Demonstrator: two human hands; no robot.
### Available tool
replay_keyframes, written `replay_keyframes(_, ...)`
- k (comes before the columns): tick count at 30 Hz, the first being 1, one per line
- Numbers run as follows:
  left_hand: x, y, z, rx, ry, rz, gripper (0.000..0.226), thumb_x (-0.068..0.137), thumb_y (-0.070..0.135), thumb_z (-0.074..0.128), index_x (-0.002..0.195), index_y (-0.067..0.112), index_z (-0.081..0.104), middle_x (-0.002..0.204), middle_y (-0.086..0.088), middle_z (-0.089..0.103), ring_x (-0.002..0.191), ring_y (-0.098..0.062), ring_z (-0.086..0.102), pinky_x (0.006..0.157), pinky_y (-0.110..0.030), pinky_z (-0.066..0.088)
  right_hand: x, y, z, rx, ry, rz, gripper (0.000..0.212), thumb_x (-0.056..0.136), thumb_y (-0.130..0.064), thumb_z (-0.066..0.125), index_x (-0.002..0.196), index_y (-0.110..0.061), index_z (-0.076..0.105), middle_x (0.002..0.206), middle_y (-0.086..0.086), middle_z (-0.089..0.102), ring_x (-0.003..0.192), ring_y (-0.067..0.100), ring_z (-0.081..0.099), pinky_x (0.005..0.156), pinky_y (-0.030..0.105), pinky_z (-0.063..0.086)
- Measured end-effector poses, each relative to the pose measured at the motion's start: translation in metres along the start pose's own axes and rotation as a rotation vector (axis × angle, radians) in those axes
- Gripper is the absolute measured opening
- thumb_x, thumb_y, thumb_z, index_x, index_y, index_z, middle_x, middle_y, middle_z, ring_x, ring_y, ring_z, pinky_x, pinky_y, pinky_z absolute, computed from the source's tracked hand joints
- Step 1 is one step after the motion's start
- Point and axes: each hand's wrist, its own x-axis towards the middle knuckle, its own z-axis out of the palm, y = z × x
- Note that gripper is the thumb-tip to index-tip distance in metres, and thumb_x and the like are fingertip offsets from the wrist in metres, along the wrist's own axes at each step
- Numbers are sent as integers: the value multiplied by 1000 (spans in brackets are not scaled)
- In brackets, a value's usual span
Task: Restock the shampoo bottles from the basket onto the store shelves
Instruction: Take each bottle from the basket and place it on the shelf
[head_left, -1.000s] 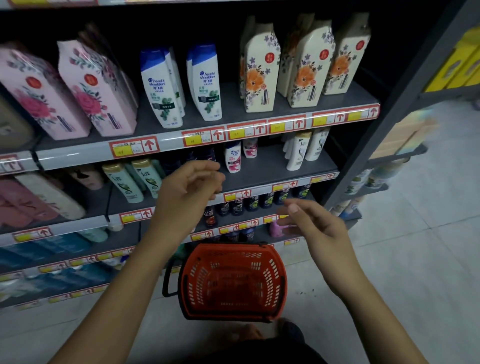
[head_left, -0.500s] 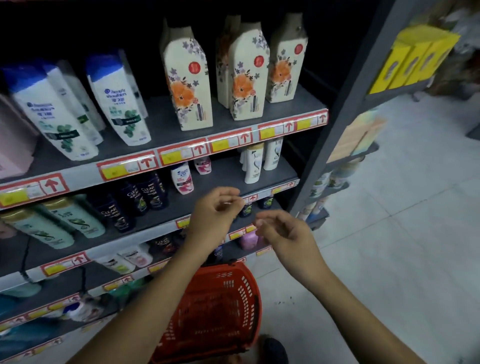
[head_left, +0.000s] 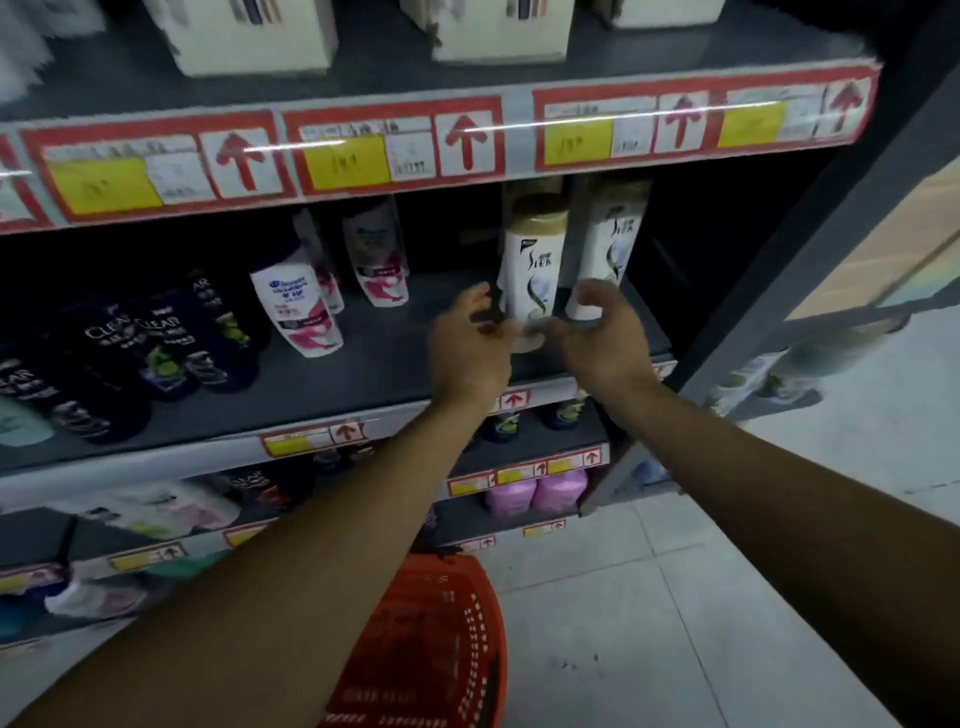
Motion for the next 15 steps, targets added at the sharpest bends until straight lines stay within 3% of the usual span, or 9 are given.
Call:
replay_keyframes(1, 3, -6, 7, -16, 3, 19, 44, 89, 7, 72, 131, 12, 62, 114, 7, 67, 93, -5, 64, 78, -15, 55, 10, 4, 3, 5, -5, -15, 53, 89, -29, 76, 134, -15, 52, 125, -1, 57, 114, 13, 53, 89, 22, 41)
replay_keyframes(3, 9, -17, 19, -35, 20, 69, 37, 90, 7, 70, 126, 14, 67, 115, 2, 73, 96, -8, 70, 83, -25, 60, 22, 9, 8, 17, -35, -74, 44, 89, -24, 76, 128, -17, 57, 121, -8, 57, 113, 6, 51, 87, 10, 40)
replay_keyframes(5, 12, -24, 28, -47, 63, 105, 35, 90, 6, 68, 124, 16, 69, 112, 0, 76, 97, -8, 72, 79, -21, 60, 31, 16, 13, 7, -54, -132, 30, 89, -18, 75, 117, -17, 66, 108, -10, 65, 104, 6, 60, 75, 5, 42)
replay_keyframes(8, 14, -30, 39, -48, 111, 148, 36, 90, 7, 70, 125, 17, 70, 112, 0, 76, 95, -5, 71, 75, -11, 55, 36, 26, 10, 17, -14, -169, 26, 89, -19, 75, 114, -19, 69, 95, -17, 69, 92, 8, 67, 74, 15, 47)
replay_keyframes(12, 14, -30, 43, -67, 95, 173, 40, 88, 9, 73, 127, 14, 67, 114, 0, 75, 97, -7, 72, 79, -18, 59, 42, 31, 6, -3, 2, -156, 27, 87, -24, 77, 112, -19, 70, 102, -10, 72, 99, 13, 70, 89, 32, 57)
replay_keyframes(15, 3, -32, 24, -93, 124, 147, 47, 87, 12, 75, 133, 13, 62, 120, 7, 69, 99, 2, 66, 84, -10, 54, 17, 31, 6, 9, 220, -156, 29, 86, -39, 77, 101, -20, 62, 102, 0, 69, 95, 19, 68, 84, 33, 54)
